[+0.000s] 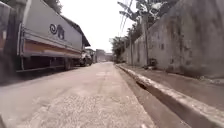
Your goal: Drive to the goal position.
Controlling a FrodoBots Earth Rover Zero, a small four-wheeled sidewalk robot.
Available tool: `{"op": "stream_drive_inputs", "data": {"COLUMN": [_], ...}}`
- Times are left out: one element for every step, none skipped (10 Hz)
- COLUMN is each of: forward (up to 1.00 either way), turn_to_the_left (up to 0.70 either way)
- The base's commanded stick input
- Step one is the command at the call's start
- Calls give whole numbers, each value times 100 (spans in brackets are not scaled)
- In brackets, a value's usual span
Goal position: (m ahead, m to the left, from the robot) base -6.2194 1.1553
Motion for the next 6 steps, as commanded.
{"op": "stream_drive_inputs", "data": {"forward": [70,70,70,70,70,70], "turn_to_the_left": [0,0,0,0,0,-4]}}
